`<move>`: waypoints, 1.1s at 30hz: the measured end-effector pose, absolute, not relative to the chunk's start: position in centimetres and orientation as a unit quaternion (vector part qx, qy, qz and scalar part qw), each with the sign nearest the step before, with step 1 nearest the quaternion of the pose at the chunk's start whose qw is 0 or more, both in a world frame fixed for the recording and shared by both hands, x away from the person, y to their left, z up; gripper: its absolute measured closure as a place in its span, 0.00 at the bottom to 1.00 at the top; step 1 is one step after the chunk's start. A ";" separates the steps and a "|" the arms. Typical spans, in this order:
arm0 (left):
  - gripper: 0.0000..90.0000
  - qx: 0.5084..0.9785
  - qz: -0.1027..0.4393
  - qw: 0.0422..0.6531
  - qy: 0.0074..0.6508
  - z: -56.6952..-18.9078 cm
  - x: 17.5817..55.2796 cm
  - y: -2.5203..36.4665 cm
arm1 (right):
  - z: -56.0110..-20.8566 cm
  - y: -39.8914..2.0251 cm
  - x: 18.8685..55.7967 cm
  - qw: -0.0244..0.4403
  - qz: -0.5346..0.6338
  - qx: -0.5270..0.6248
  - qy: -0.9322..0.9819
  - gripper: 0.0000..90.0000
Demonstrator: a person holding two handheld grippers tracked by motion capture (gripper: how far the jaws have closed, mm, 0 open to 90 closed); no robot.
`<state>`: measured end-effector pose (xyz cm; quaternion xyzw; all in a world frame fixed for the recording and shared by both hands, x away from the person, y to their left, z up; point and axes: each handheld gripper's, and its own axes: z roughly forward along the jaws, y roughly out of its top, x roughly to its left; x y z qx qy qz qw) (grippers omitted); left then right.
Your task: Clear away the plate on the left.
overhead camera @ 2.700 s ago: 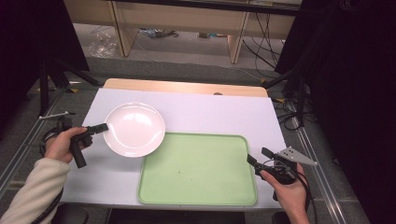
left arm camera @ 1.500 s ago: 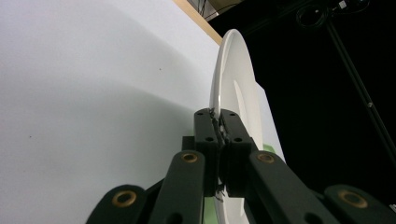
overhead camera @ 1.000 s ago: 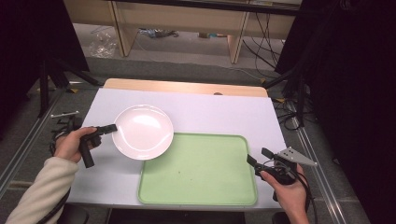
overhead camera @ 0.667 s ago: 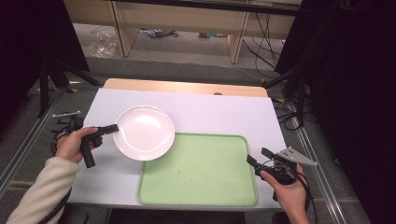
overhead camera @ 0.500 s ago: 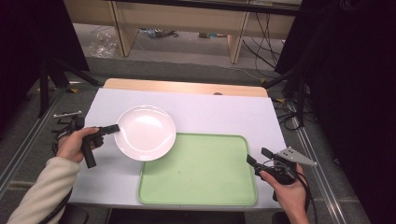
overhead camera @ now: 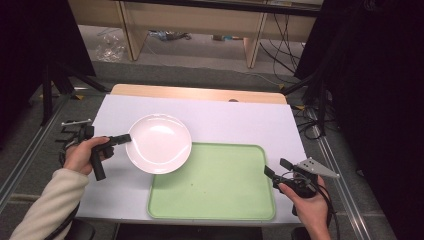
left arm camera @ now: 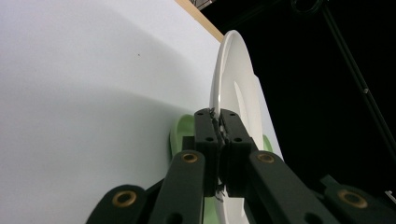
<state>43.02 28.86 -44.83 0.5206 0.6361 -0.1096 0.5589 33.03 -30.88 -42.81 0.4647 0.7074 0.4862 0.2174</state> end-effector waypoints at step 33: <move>0.96 0.534 -0.120 0.544 0.636 -44.8 43.0 27.4 | -42.8 -30.9 33.0 0.219 0.486 0.465 0.707 0.33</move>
